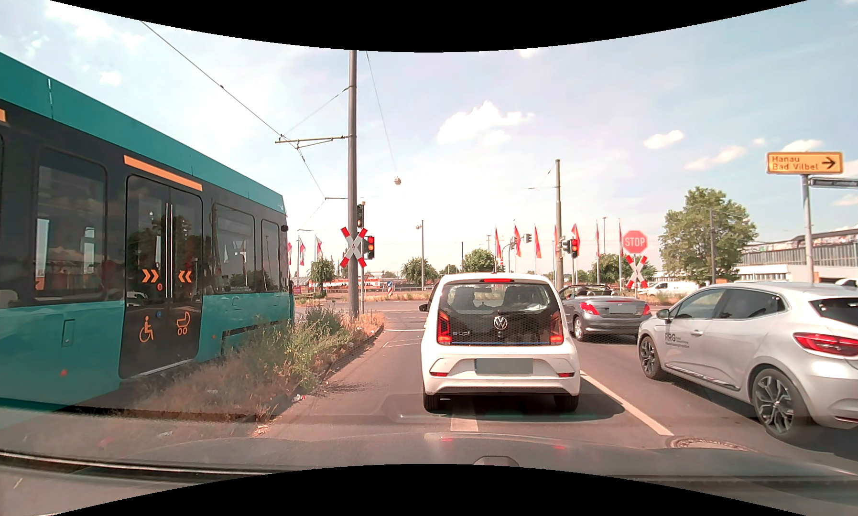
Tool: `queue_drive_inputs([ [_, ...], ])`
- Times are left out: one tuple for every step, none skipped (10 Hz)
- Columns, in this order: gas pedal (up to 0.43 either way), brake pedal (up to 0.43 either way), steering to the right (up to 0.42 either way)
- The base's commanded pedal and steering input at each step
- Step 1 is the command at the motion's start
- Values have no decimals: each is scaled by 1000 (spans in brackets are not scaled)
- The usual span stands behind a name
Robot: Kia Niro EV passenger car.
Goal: Follow the waypoints while adhering to traffic rules and regulations
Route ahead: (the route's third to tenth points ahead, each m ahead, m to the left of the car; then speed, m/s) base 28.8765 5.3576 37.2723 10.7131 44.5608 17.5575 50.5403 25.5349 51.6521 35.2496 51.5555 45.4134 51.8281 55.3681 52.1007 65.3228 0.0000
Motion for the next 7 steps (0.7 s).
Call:
queue_drive_inputs([
  [0,226,-12],
  [0,226,-12],
  [0,226,-12],
  [0,226,-13],
  [0,226,-13],
  [0,226,-12],
  [0,213,-12],
])
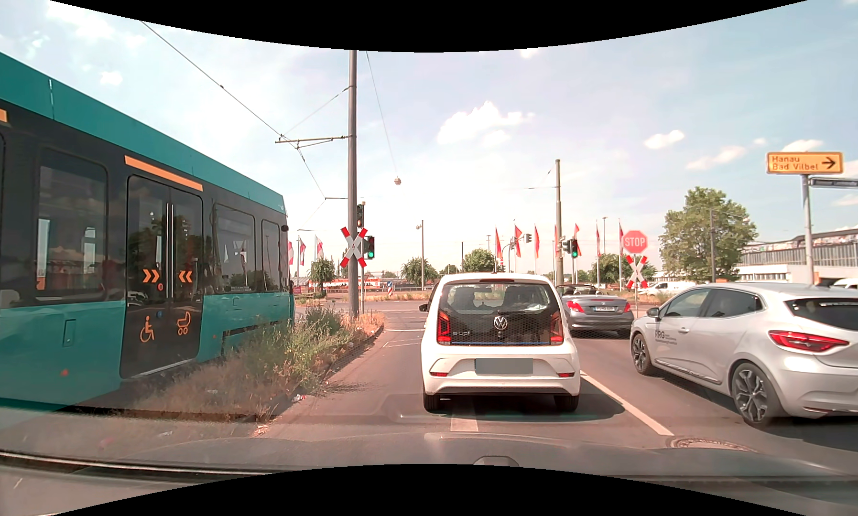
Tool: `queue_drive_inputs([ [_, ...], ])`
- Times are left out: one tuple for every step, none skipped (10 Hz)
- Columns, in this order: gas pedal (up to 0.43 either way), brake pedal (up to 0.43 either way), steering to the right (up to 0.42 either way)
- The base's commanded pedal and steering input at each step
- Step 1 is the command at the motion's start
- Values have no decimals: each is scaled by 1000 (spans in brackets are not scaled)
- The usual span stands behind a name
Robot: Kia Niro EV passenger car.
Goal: Follow the waypoints while adhering to traffic rules and regulations
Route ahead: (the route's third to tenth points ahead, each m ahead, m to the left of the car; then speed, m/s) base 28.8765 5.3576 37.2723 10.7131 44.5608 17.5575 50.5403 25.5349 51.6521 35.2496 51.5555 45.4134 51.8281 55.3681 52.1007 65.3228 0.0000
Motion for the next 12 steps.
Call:
queue_drive_inputs([
  [0,189,-13],
  [0,146,-13],
  [0,79,-12],
  [0,18,-13],
  [0,0,-13],
  [0,0,-12],
  [0,0,-12],
  [0,0,-12],
  [0,0,-12],
  [0,0,-12],
  [0,0,-12],
  [0,0,-13],
])
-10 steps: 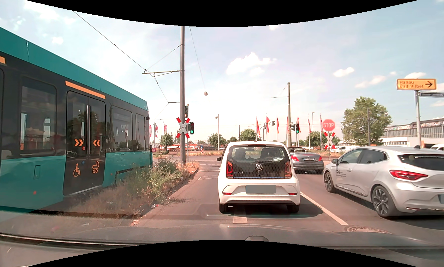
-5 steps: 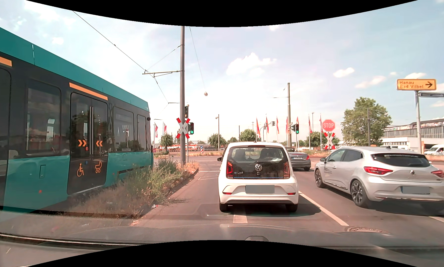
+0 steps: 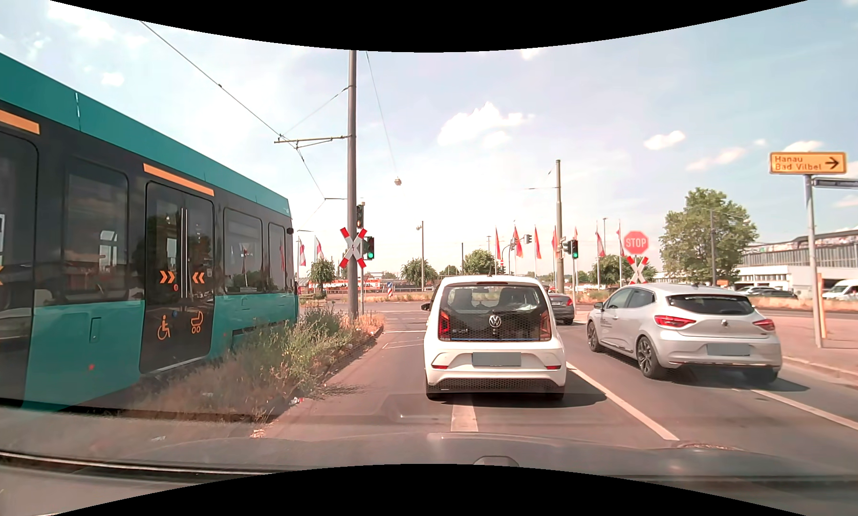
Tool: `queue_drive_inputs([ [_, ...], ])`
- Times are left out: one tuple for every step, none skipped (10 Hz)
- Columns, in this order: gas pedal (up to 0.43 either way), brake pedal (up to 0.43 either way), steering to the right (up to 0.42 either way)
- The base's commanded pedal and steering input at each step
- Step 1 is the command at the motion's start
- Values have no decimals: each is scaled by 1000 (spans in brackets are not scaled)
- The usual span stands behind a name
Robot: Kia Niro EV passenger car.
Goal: Follow the waypoints while adhering to traffic rules and regulations
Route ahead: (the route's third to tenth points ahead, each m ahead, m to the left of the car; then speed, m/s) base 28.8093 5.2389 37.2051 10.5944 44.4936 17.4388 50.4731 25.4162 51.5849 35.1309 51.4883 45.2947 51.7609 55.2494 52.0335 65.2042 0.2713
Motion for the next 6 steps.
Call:
queue_drive_inputs([
  [28,0,-13],
  [59,0,-12],
  [87,0,-12],
  [130,0,-12],
  [169,0,-13],
  [209,0,-13],
])
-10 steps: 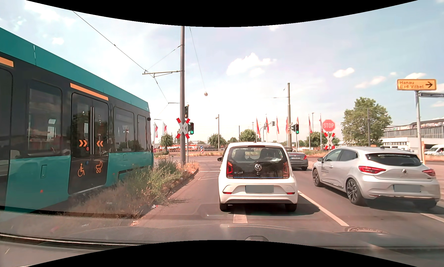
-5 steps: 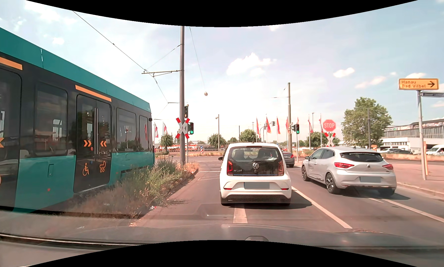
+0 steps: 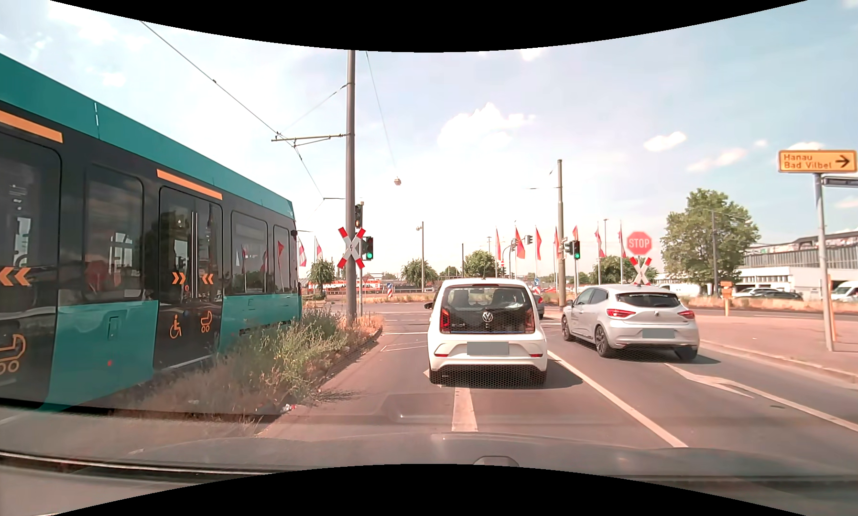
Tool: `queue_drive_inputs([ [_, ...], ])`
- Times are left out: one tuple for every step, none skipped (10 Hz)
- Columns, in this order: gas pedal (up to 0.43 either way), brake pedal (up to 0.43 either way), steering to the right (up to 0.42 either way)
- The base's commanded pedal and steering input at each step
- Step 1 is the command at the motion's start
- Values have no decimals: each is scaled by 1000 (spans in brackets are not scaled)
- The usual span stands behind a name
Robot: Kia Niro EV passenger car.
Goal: Follow the waypoints while adhering to traffic rules and regulations
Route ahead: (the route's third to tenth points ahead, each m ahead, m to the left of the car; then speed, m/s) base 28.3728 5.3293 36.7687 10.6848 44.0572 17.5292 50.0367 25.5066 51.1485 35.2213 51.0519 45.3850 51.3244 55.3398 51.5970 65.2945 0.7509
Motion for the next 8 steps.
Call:
queue_drive_inputs([
  [240,0,-12],
  [268,0,-12],
  [299,0,-12],
  [319,0,-12],
  [331,0,-12],
  [350,0,-12],
  [358,0,-12],
  [358,0,-12],
])
